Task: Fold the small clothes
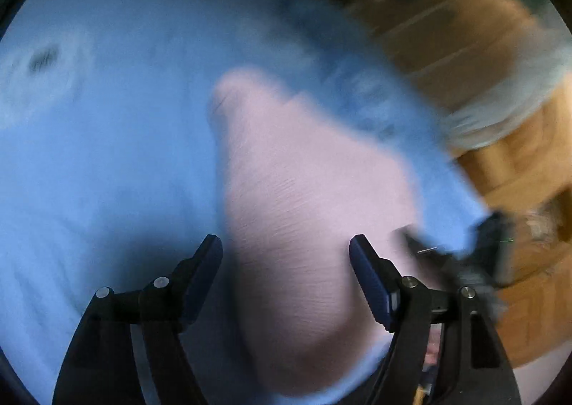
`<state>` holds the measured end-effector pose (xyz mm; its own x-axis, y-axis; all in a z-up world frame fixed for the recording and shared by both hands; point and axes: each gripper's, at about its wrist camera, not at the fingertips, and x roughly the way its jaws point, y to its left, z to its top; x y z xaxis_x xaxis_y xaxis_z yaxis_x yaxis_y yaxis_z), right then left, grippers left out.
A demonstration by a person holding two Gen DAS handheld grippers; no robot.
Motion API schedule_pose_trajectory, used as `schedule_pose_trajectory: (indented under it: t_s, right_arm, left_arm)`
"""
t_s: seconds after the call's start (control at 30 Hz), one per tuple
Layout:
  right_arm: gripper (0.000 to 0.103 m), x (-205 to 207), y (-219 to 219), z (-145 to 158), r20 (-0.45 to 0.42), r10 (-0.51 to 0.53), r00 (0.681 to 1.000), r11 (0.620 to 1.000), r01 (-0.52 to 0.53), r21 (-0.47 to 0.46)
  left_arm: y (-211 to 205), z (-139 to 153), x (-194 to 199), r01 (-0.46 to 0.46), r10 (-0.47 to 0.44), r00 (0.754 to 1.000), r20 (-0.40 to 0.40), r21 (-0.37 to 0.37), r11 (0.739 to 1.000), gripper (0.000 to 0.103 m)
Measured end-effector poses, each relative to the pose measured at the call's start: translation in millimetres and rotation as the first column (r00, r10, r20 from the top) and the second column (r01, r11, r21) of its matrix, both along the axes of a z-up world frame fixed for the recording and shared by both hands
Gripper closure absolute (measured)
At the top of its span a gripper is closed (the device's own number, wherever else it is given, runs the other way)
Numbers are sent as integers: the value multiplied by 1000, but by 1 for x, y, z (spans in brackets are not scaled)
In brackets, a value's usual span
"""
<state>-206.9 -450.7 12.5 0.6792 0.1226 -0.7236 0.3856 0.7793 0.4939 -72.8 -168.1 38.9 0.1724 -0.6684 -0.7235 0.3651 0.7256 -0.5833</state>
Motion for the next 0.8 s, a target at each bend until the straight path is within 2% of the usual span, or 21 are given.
schedule_pose_trajectory:
  t_s: [0.03, 0.07, 0.1, 0.13, 0.2, 0.27, 0.37, 0.43, 0.5, 0.67, 0.8]
  right_arm:
    - [8, 2, 1, 0, -6, 0, 1000, 1000, 0, -4]
    - [8, 3, 2, 0, -14, 0, 1000, 1000, -1, -8]
    - [9, 4, 4, 0, -26, 4, 1000, 1000, -4, -18]
    - [13, 4, 8, 2, -30, 23, 999, 1000, -24, -17]
    - [54, 7, 15, 1, -27, 69, 997, 996, -68, 56]
    - [69, 7, 19, 3, -7, 76, 997, 993, -75, 96]
    - [71, 4, 29, 6, 5, 86, 996, 994, -86, 69]
    - [72, 0, 34, 7, 25, 63, 998, 992, -65, 110]
    - [72, 0, 45, 10, 20, 71, 997, 992, -72, 99]
    - [73, 7, 97, 22, 24, 177, 984, 983, -178, 34]
    - [73, 20, 147, 22, 9, 301, 954, 954, -301, 2]
  left_arm:
    - [-2, -9, 3, 8, -9, 1000, -27, -28, 1000, 43]
    - [1, -8, 5, -16, 15, 1000, -24, -55, 998, 46]
    - [3, -7, 5, -37, 33, 998, -54, -75, 996, 75]
    - [3, -6, 5, -45, 35, 995, -88, -114, 992, 79]
    - [4, 6, -2, -57, 52, 997, -53, -104, 993, 84]
    - [4, 19, -14, -33, 35, 999, 30, -68, 997, 86]
    - [21, 26, -19, -37, 39, 999, 16, -107, 994, 87]
    - [33, 30, -21, -41, 44, 999, 27, -103, 994, 88]
    - [44, 33, -20, -46, 50, 998, 35, -102, 994, 88]
    - [91, 50, -23, -106, 114, 991, 73, -102, 989, 88]
    - [137, 48, -29, -179, 185, 981, 54, -93, 979, 88]
